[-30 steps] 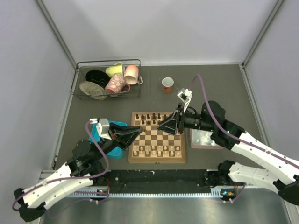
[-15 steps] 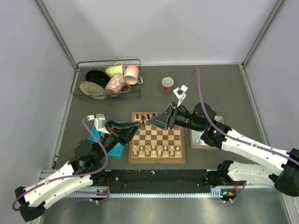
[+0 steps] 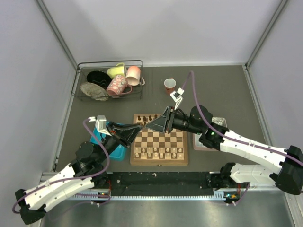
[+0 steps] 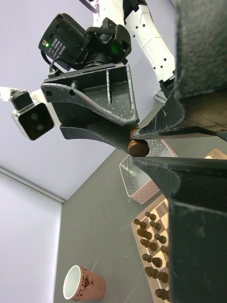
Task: Set up the chess pieces on the board
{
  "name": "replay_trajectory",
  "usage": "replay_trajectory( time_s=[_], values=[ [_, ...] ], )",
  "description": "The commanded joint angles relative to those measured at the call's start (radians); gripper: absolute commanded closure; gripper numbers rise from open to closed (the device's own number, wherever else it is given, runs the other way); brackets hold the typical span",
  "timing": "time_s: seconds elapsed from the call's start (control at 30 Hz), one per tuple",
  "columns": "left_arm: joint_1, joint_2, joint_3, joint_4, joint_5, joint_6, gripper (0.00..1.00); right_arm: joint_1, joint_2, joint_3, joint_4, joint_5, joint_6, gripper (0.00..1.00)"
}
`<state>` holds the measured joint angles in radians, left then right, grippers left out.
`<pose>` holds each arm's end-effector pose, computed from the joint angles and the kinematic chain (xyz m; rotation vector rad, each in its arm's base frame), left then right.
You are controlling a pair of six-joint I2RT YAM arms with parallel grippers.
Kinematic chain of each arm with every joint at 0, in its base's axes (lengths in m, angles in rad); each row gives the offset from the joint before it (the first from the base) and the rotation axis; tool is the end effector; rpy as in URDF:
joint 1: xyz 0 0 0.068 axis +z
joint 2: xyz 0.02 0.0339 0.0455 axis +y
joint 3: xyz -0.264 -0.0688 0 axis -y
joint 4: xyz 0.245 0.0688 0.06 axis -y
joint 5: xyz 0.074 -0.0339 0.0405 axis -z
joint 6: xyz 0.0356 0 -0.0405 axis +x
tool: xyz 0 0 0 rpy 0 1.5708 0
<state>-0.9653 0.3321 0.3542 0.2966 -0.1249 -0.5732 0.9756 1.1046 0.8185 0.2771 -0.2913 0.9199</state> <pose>0.0707 -0.0944 0.2992 0.1487 1.3490 -1.2400 0.1381 0.2222 0.3368 -0.3194 1.8365 1.6425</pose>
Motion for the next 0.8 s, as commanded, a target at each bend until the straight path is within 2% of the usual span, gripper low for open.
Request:
replay_trajectory(
  time_s=[0.0,0.4,0.6,0.77],
  values=[
    [-0.006,0.004,-0.006,0.053,-0.007,0.003,0.82,0.017,0.001,0.039,0.066,-0.005,0.010,0.66],
    [-0.006,0.004,-0.011,0.053,-0.010,-0.001,0.82,0.032,0.034,0.045,0.094,-0.022,0.022,0.73],
    [-0.006,0.004,-0.012,0.053,-0.012,-0.001,0.82,0.034,0.031,0.039,0.097,-0.019,0.019,0.84],
    [-0.006,0.001,-0.015,0.052,-0.013,-0.002,0.82,0.032,0.028,0.038,0.089,-0.009,0.017,0.84]
  ],
)
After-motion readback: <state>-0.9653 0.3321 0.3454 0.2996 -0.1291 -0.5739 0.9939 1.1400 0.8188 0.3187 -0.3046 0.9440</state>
